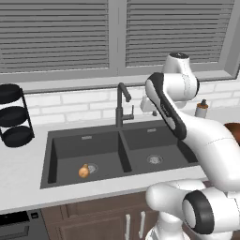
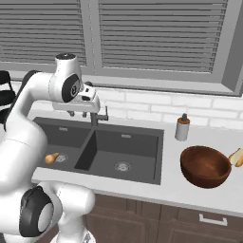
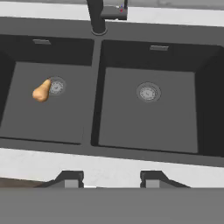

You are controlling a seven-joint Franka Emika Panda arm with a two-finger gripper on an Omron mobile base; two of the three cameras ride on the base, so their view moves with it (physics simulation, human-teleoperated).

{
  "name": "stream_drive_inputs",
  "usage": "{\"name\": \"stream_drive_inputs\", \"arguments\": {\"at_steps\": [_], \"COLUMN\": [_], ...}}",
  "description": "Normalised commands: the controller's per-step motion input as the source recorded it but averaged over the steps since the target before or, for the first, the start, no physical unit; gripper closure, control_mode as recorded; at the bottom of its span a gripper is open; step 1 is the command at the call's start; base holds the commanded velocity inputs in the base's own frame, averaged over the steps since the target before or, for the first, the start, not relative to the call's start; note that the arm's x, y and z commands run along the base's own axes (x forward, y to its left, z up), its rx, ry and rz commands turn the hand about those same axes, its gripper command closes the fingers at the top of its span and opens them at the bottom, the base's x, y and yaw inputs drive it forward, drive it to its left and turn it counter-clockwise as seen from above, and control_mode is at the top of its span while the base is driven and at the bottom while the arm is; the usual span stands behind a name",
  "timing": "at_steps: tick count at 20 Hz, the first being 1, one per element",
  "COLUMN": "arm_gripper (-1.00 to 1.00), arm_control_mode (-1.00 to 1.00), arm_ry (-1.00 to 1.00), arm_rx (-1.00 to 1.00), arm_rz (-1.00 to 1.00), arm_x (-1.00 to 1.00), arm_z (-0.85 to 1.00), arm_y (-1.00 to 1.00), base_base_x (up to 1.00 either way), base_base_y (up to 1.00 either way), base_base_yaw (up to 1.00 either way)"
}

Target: Pick the squash from the sink and place it in the bowl. Then pick the bowl and place it in the microwave. Then close the microwave door and press the start button.

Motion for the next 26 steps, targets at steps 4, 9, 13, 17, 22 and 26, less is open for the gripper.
{"name": "stream_drive_inputs", "arguments": {"at_steps": [4,9,13,17,22,26], "arm_gripper": [-1.0,-1.0,-1.0,-1.0,-1.0,-1.0], "arm_control_mode": [-1.0,-1.0,-1.0,-1.0,-1.0,-1.0], "arm_ry": [0.0,-0.02,-0.02,0.0,0.05,0.1], "arm_rx": [0.04,0.04,0.0,0.0,0.0,0.0], "arm_rz": [0.0,0.0,0.0,0.0,0.0,0.0], "arm_x": [-0.18,-0.58,-0.4,-0.07,0.01,0.14], "arm_z": [0.0,-0.17,-0.28,-0.32,-0.3,-0.37], "arm_y": [0.04,0.45,0.83,1.0,1.0,0.86], "base_base_x": [0.0,0.0,0.0,0.0,0.0,0.0], "base_base_y": [0.0,0.0,0.0,0.0,0.0,0.0], "base_base_yaw": [0.0,0.0,0.0,0.0,0.0,0.0]}}
